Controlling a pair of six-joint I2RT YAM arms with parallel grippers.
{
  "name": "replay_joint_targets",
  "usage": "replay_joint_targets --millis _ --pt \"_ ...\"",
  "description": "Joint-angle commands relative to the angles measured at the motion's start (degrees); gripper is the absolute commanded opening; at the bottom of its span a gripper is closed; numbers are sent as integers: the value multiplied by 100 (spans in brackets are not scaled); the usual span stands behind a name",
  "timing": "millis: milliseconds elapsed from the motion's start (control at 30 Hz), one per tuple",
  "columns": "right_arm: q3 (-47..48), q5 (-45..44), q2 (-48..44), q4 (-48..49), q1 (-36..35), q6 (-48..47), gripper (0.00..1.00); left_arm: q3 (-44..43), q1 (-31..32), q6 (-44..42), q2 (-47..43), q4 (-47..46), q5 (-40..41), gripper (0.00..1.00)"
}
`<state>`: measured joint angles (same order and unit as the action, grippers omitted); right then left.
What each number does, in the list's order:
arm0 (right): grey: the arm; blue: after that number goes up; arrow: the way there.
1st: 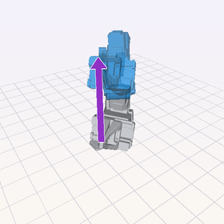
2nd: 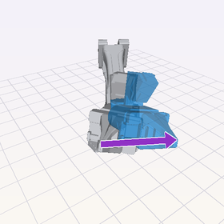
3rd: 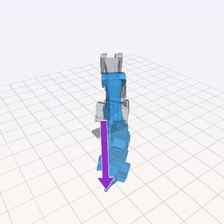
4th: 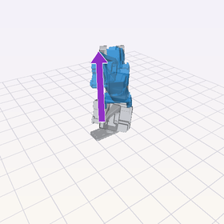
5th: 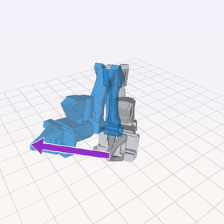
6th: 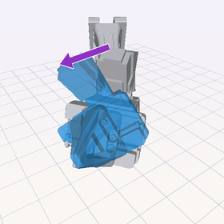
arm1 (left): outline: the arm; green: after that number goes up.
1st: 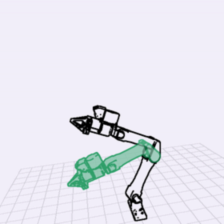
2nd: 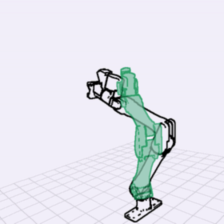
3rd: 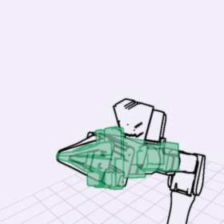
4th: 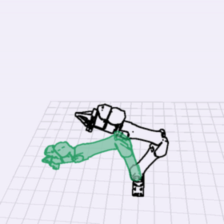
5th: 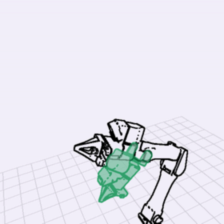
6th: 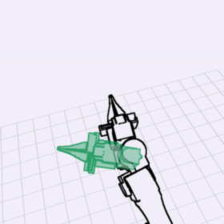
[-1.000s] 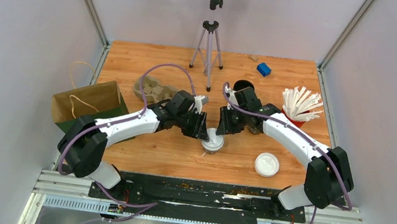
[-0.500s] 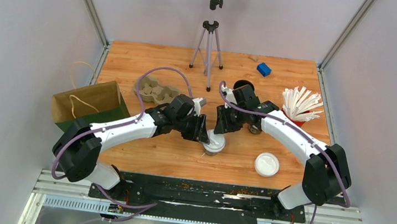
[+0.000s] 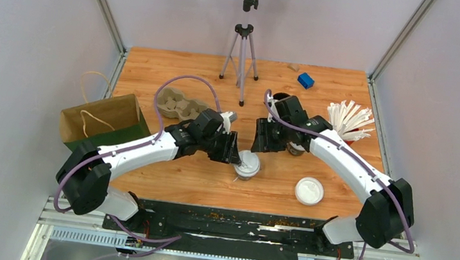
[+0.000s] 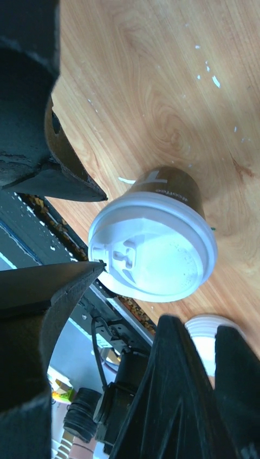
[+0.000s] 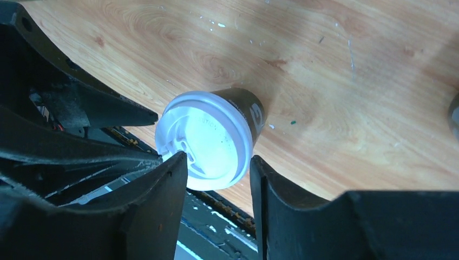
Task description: Pack the takeout coffee
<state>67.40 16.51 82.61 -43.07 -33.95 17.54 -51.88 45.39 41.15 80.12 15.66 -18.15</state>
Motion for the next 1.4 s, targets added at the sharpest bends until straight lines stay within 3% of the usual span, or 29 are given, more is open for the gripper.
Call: replay_joint_targets --millis 0,200,533,1133,1367 --pt "-278 -251 -503 -107 -36 1039 45 -374 19 -406 -186 390 333 52" --pt "-948 -114 -1008 498 -68 1728 39 -611 -47 -676 -108 470 427 53" --pt "-1019 588 -1198 1288 -117 1576 30 -613 -168 -931 82 189 -60 52" --pt "-1452 1338 -326 2479 -111 1136 18 101 -378 -592 -125 -414 -465 49" --pt "-1779 1345 -228 2728 -103 1143 16 359 -493 -562 -154 -827 -849 55"
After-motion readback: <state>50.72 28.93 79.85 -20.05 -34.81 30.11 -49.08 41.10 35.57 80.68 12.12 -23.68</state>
